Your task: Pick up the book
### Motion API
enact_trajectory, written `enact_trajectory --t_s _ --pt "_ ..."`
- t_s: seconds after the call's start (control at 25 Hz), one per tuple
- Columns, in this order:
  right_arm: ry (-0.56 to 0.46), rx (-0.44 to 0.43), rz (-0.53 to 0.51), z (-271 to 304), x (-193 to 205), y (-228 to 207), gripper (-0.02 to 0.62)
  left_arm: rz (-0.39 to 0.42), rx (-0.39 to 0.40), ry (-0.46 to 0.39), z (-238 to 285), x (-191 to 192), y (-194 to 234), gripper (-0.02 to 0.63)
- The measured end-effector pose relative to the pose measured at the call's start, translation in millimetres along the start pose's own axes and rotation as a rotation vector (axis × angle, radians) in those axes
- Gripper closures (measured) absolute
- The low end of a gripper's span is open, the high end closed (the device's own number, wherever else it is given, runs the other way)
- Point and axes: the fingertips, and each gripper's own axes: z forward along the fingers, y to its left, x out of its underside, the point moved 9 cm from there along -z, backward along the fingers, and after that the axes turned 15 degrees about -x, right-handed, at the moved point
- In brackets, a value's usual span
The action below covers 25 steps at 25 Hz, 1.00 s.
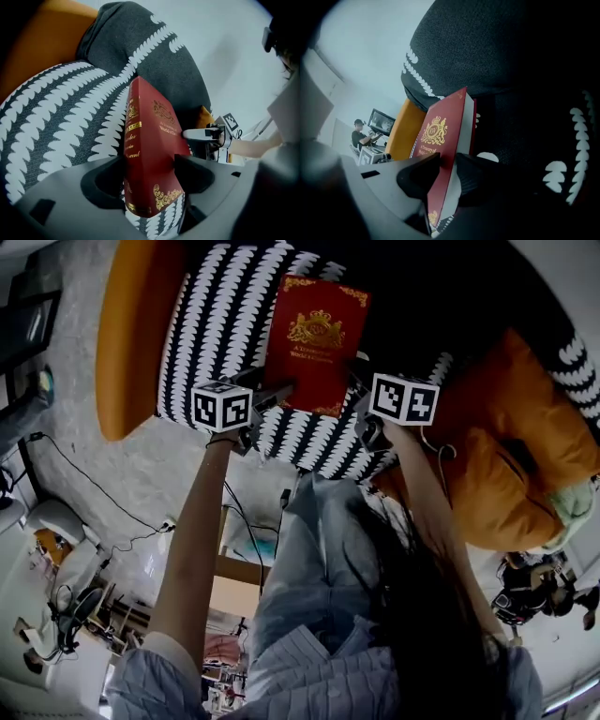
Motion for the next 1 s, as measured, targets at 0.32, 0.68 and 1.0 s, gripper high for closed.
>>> enact_trajectory --t_s 0.32,0.68,1.0 --pt "-0.009 -0.011 -0.082 -18 -7 13 0.472 -0.033 -0.009 -0.055 -9 4 -21 0.273" --pt "-0.056 -0.063 -0.185 -63 -1 76 0.474 -0.021 0.000 -0.178 -74 11 -59 0.273" --pt "-0.097 -0.073 -0.290 -71 -6 109 0.477 -0.013 -0.034 -0.273 -104 10 -72 0.273"
